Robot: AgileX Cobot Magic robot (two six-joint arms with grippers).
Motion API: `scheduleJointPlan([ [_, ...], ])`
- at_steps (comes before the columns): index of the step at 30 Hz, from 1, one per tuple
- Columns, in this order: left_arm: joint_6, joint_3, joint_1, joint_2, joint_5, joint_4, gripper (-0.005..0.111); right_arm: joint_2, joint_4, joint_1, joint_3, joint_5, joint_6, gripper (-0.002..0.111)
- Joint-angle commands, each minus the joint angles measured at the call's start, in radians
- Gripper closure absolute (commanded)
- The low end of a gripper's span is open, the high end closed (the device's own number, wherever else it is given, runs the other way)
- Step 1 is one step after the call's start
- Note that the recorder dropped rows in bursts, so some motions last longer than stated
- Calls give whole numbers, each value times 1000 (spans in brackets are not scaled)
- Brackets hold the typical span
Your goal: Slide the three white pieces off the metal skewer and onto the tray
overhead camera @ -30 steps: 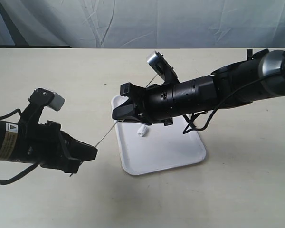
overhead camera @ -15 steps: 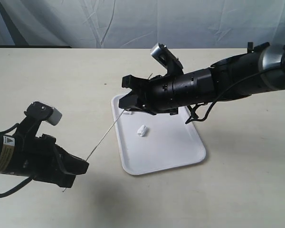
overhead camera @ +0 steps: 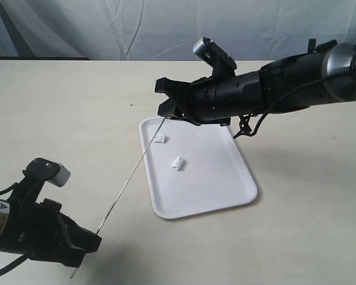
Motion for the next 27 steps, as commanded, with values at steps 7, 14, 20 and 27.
scheduleJointPlan([
  [7, -18, 31, -2, 4, 5, -21, 107, -12, 1, -41, -6, -45, 11, 92],
  [14, -9, 31, -2, 4, 9, -79, 107, -24, 1, -75, -6, -32, 23, 92],
  [20, -26, -17, -2, 4, 1, -78, 107, -11, -107, -73, 17, -27, 106, 92],
  [27, -203, -150, -2, 10, 6, 72, 107, -7, -165, -73, 89, -42, 125, 91],
])
